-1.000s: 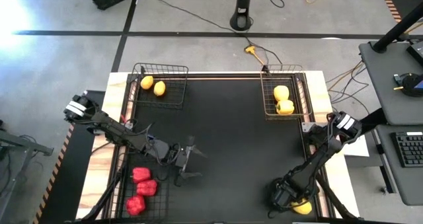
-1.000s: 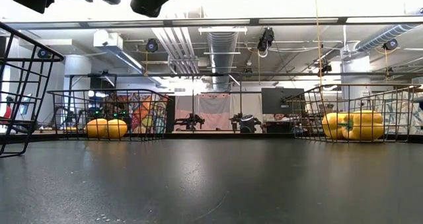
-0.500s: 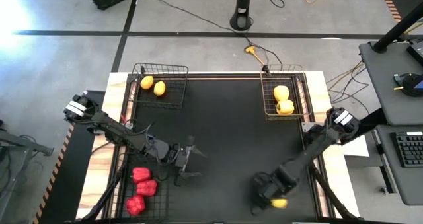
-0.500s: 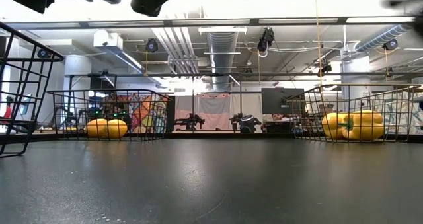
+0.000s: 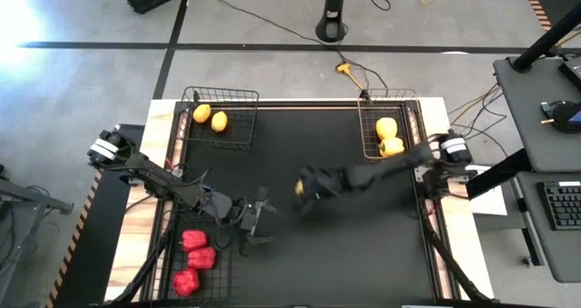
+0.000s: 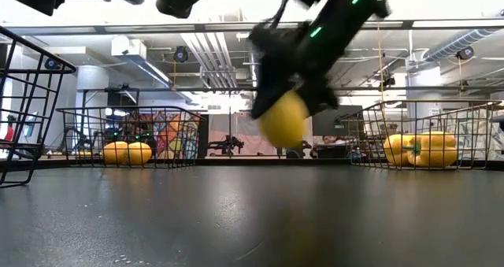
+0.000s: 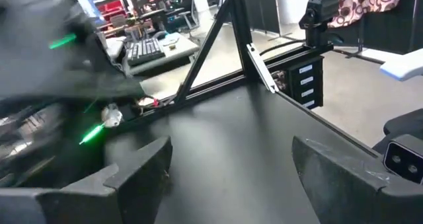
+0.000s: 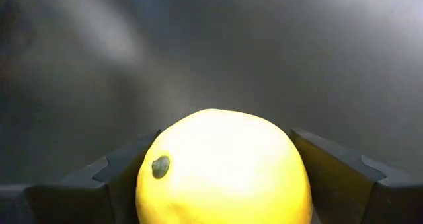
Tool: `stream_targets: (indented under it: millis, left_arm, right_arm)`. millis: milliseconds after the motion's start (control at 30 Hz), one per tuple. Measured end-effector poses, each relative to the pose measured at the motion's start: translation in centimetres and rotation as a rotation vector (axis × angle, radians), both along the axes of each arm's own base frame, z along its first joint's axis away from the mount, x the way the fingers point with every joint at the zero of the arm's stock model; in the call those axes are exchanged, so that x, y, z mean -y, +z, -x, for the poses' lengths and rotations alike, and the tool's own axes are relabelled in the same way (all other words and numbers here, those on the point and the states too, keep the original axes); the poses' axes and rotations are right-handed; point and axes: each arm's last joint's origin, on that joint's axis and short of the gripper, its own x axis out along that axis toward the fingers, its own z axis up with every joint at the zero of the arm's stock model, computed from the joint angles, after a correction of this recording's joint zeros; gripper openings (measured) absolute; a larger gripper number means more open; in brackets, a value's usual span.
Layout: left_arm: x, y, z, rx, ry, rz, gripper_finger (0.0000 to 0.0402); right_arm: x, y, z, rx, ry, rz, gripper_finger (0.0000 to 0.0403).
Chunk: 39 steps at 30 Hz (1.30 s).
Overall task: Sort produce into baskets
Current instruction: Put the yellow lemon into the top black wire basket
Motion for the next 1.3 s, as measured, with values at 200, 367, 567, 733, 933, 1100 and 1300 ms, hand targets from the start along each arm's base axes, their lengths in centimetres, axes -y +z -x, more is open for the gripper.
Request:
stream_targets:
  millis: [200,367,567,733,933,1100,1300]
  left_arm:
    - [-0.1,0.0,0.2,-0.023,0.012,-0.012,0.0295]
    - [-0.2,-0.1,0.3,-0.044,0.025,-0.015,0.0295]
    - [-0.2,-0.2,0.3,-0.047,0.026,-0.013,0.0295]
    - [-0.2,-0.1,0.3,-0.043,0.027,-0.012,0.0295]
    - [-0.2,-0.1,0.3,-0.037,0.027,-0.009,0.0295]
    - [-0.2,-0.1,0.3,-0.037,0.028,-0.009,0.0295]
    - [-0.2,0.0,0.3,-0.036,0.031,-0.009,0.0295]
  right_arm:
    - [6.0,-2.1,-2.9,0.145,-0.071,0.071,0.0309]
    - [7.3,-4.5,-3.4,0.121,-0.111,0.064,0.0328]
    - [7.3,-4.8,-3.5,0.114,-0.124,0.088,0.033]
    - [7.3,-4.8,-3.4,0.102,-0.121,0.09,0.035]
    - [7.0,-4.7,-3.3,0.092,-0.094,0.086,0.0371]
    - [6.6,-2.9,-2.7,0.094,-0.086,0.084,0.0372]
    - [5.8,-1.6,-2.0,0.073,-0.068,0.083,0.0372]
